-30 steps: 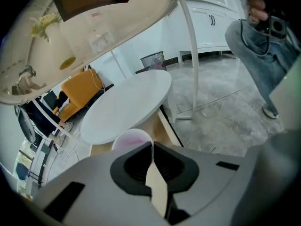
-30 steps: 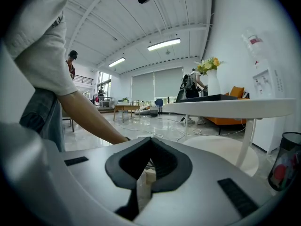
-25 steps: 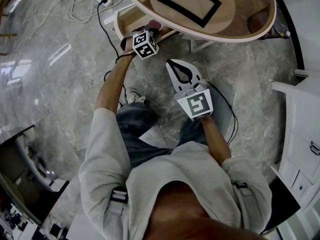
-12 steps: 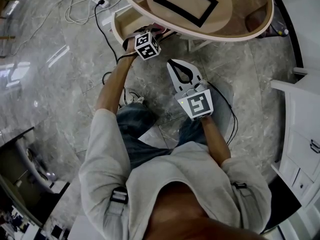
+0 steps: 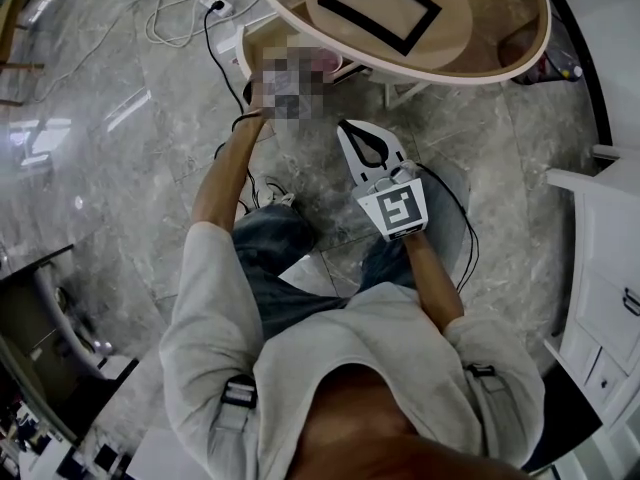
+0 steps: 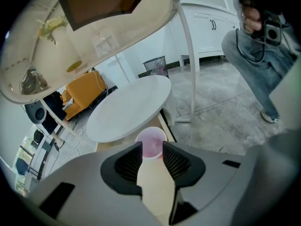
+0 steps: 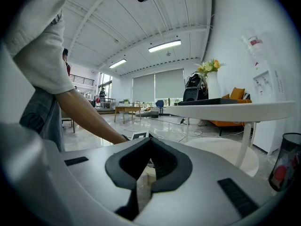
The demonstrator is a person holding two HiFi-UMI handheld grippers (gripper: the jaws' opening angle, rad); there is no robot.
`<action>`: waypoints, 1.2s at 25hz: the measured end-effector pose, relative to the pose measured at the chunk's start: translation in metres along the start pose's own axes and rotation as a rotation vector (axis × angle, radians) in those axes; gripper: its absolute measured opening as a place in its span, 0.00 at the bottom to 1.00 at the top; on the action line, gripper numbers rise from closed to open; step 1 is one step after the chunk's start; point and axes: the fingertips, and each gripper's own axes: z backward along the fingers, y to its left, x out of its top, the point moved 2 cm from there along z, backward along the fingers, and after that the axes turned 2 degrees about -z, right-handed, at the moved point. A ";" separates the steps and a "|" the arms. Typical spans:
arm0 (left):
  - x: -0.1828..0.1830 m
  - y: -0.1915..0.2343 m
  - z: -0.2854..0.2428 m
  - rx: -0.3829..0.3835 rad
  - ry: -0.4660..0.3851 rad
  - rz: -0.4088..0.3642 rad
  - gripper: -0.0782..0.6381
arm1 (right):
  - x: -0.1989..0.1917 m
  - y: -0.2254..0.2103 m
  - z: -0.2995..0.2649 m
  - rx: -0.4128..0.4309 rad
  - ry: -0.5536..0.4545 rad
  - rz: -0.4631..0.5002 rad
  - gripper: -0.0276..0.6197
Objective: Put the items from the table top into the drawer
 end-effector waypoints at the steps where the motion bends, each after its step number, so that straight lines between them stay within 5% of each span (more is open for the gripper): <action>1: -0.002 0.002 0.005 0.010 -0.001 0.012 0.31 | 0.001 0.002 0.000 0.003 0.006 -0.008 0.08; 6: -0.012 0.015 0.038 0.090 -0.007 0.053 0.17 | 0.007 0.008 -0.002 0.029 -0.012 -0.014 0.08; 13: -0.023 0.046 0.101 0.211 -0.057 0.174 0.13 | 0.017 0.020 -0.008 0.074 -0.006 -0.033 0.08; 21: -0.009 0.102 0.188 0.372 -0.090 0.135 0.13 | 0.029 0.029 -0.009 0.095 -0.025 -0.038 0.08; 30: 0.079 0.138 0.233 0.439 -0.188 -0.007 0.13 | 0.027 0.027 0.002 0.074 -0.037 -0.052 0.08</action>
